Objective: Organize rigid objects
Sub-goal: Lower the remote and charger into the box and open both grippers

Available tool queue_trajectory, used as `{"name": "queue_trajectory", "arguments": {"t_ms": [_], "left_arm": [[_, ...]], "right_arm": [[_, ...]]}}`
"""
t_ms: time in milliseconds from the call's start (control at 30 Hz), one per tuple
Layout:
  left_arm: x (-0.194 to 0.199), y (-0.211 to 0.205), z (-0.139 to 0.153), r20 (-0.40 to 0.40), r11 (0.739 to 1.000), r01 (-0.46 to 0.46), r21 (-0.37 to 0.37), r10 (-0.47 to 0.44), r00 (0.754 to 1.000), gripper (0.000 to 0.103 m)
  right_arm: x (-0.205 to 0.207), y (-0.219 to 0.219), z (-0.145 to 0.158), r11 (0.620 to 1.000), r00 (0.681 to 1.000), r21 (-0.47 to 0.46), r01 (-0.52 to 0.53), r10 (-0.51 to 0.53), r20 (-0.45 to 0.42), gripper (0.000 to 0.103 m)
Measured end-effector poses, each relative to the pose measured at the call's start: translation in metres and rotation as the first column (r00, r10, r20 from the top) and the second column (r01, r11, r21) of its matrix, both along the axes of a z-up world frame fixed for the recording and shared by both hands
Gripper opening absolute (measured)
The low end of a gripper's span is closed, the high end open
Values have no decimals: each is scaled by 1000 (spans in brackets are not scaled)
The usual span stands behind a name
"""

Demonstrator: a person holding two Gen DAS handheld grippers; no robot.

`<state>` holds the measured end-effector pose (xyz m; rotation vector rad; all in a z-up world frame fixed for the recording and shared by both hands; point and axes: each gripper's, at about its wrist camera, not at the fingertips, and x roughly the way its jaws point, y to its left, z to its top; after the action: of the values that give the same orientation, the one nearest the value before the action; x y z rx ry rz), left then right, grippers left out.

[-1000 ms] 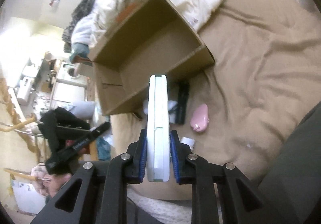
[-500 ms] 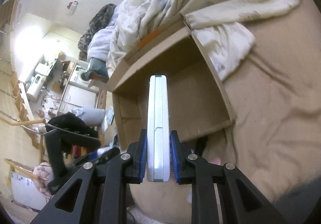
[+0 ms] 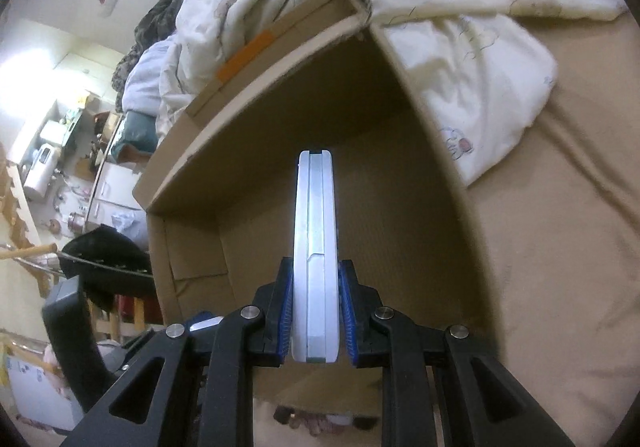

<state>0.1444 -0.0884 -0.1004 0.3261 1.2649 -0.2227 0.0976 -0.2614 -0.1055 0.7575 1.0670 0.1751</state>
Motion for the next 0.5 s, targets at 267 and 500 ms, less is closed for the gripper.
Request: {"name": "queue_trajectory", "arguments": {"t_ms": [267,500], "left_arm": [[4,-7,-11,-2,1000,22,-4,-22,1000,54],[0,-16,-19,-3,999,29,18,-29,1000,54]], "right_arm": [[8,1,-20,1000,999,-4,-25,25,-30,23],[9,6,-21,998,998,-34,-49,48,-39,23]]}}
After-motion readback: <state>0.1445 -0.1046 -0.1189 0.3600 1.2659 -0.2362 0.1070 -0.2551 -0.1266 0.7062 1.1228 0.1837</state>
